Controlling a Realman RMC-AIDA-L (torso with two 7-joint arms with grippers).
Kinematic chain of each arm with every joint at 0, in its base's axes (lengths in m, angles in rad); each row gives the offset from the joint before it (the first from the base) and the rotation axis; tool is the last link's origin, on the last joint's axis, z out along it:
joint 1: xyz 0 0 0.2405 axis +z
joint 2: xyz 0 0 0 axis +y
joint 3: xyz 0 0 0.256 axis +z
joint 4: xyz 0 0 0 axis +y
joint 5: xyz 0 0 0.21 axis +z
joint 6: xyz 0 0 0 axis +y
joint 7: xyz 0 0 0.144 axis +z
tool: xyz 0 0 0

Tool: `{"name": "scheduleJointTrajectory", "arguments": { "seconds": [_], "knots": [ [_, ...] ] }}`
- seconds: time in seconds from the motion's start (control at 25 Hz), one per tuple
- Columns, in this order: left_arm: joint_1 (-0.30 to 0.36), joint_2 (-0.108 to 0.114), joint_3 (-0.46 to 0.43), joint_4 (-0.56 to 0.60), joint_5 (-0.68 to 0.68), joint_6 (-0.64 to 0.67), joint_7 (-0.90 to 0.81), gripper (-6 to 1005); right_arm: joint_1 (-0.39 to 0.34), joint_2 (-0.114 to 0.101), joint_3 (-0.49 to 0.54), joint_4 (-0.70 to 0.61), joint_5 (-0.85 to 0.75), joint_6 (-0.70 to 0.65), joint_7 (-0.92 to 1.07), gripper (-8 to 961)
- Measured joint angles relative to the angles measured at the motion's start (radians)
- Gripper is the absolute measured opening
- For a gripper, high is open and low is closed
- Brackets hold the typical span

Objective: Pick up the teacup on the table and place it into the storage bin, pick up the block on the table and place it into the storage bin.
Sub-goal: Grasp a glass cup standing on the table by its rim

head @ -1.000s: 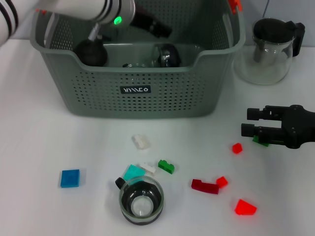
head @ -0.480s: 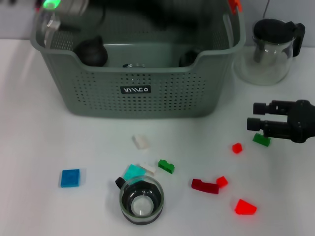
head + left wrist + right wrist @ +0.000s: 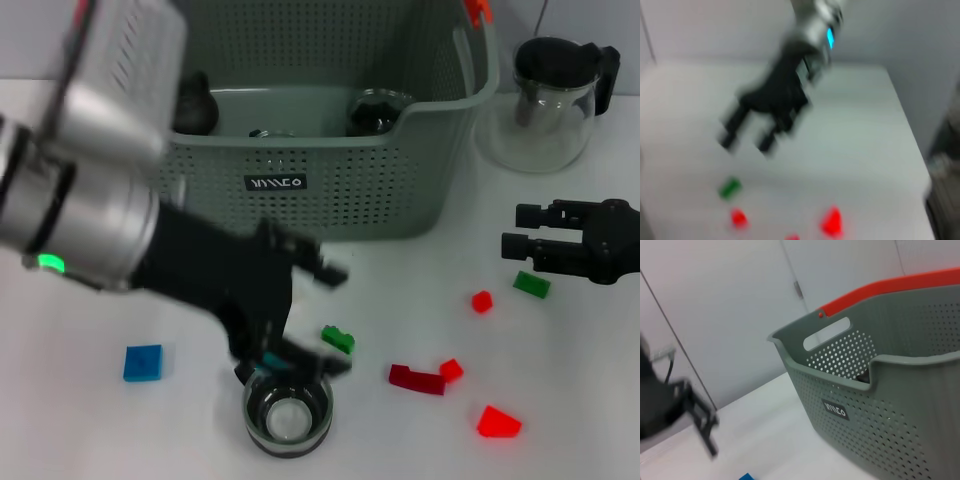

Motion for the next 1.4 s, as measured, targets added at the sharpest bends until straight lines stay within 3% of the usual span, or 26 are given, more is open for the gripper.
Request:
{"name": "scheduleJointTrajectory", "arguments": {
  "seconds": [0.32,0.76,1.08,1.4],
  "knots": [
    [0.036,-0.004,0.242,0.02,0.216,-0.005,-0.073,815,0.001,0.0,0.01,0.01,0.0,0.013,0.004,658],
    [0.063,-0.008,0.465,0.002,0.364,-0.133,-0.093,815,-0.008,-0.002,0.033,0.022,0.0,0.016,-0.004,659],
    [0.062,-0.008,0.54,-0.068,0.415,-0.229,-0.105,814,-0.011,0.001,0.036,0.023,0.0,0.015,-0.005,659],
    [0.061,-0.008,0.555,-0.084,0.418,-0.241,-0.143,794,-0.011,0.001,0.037,0.023,0.0,0.015,-0.005,660]
  ]
}}
